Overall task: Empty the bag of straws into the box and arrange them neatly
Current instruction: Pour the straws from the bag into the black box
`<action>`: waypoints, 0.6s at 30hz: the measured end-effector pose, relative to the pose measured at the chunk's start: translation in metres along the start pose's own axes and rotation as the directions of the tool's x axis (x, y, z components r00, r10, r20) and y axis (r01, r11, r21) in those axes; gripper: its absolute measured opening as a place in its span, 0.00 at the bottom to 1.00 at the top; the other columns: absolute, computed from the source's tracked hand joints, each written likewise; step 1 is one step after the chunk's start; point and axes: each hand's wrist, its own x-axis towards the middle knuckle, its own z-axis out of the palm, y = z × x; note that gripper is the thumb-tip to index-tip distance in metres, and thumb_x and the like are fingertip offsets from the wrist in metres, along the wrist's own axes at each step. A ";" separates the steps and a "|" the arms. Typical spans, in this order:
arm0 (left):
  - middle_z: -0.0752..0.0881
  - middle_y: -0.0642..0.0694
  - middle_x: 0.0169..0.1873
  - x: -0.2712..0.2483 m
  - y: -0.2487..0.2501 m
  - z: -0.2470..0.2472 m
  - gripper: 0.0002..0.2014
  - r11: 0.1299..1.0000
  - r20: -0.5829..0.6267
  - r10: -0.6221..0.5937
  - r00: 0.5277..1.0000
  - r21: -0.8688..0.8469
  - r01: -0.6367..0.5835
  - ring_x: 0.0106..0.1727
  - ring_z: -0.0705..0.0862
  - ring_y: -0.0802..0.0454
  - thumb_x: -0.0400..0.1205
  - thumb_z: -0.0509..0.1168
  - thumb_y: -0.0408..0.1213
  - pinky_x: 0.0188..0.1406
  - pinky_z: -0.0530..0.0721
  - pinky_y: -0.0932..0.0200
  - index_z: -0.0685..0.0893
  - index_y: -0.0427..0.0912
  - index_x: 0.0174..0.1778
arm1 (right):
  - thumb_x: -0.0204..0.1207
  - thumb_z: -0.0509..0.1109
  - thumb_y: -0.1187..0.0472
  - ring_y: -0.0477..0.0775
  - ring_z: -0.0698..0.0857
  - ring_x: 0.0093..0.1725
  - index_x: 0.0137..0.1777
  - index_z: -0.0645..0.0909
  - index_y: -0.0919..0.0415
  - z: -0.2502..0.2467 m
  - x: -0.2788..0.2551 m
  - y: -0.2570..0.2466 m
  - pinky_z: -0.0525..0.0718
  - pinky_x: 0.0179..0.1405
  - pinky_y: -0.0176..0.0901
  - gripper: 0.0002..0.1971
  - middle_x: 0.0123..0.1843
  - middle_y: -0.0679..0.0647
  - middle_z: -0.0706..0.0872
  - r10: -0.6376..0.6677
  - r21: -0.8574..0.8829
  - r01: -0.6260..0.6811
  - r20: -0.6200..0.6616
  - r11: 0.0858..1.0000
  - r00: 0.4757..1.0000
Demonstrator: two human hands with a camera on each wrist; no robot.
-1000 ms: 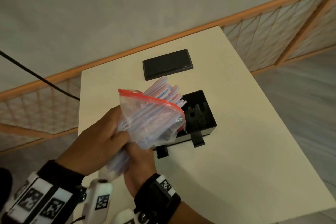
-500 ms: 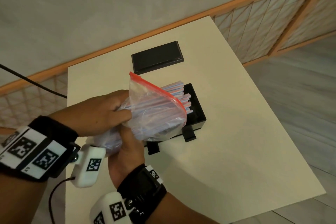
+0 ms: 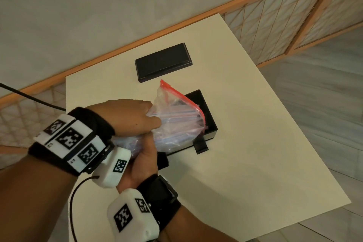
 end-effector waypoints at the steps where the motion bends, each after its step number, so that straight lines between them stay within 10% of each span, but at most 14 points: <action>1: 0.82 0.51 0.40 0.000 0.006 -0.002 0.22 1.000 0.003 0.009 1.000 0.015 -0.009 0.39 0.81 0.52 0.70 0.51 0.68 0.45 0.80 0.49 0.74 0.54 0.42 | 0.61 0.84 0.37 0.66 0.83 0.70 0.70 0.87 0.64 -0.001 -0.001 -0.003 0.72 0.81 0.61 0.41 0.70 0.66 0.87 0.005 0.010 -0.005 0.024 1.000 1.000; 4: 0.84 0.49 0.47 0.006 0.009 -0.003 0.18 0.999 0.014 0.031 0.999 0.035 -0.031 0.48 0.84 0.47 0.82 0.57 0.60 0.53 0.82 0.46 0.78 0.48 0.52 | 0.58 0.86 0.36 0.67 0.80 0.71 0.74 0.84 0.64 -0.004 0.000 -0.005 0.68 0.84 0.64 0.47 0.71 0.67 0.83 0.027 -0.032 -0.027 0.009 0.999 1.000; 9: 0.87 0.42 0.48 -0.001 0.011 -0.006 0.30 1.000 0.037 0.019 0.999 0.006 -0.019 0.49 0.86 0.40 0.70 0.54 0.66 0.52 0.84 0.42 0.79 0.44 0.53 | 0.60 0.85 0.36 0.71 0.74 0.81 0.76 0.81 0.64 -0.005 0.006 -0.002 0.66 0.84 0.68 0.47 0.81 0.69 0.76 0.022 -0.097 -0.031 -0.095 0.995 0.995; 13: 0.80 0.50 0.41 0.002 0.017 -0.005 0.15 0.998 -0.037 -0.061 0.997 0.022 0.062 0.37 0.78 0.53 0.84 0.61 0.57 0.39 0.74 0.55 0.74 0.49 0.44 | 0.68 0.76 0.34 0.62 0.90 0.61 0.61 0.92 0.62 -0.004 0.003 -0.009 0.78 0.75 0.58 0.34 0.62 0.62 0.91 -0.005 -0.079 0.006 0.023 0.997 1.000; 18: 0.74 0.49 0.76 0.008 0.022 -0.005 0.42 0.979 -0.168 -0.109 0.980 0.153 0.135 0.69 0.81 0.45 0.76 0.64 0.68 0.64 0.83 0.44 0.65 0.52 0.84 | 0.76 0.67 0.32 0.57 0.92 0.59 0.60 0.92 0.61 0.002 0.002 -0.020 0.81 0.68 0.51 0.33 0.59 0.59 0.93 -0.020 -0.033 0.022 0.066 0.999 0.998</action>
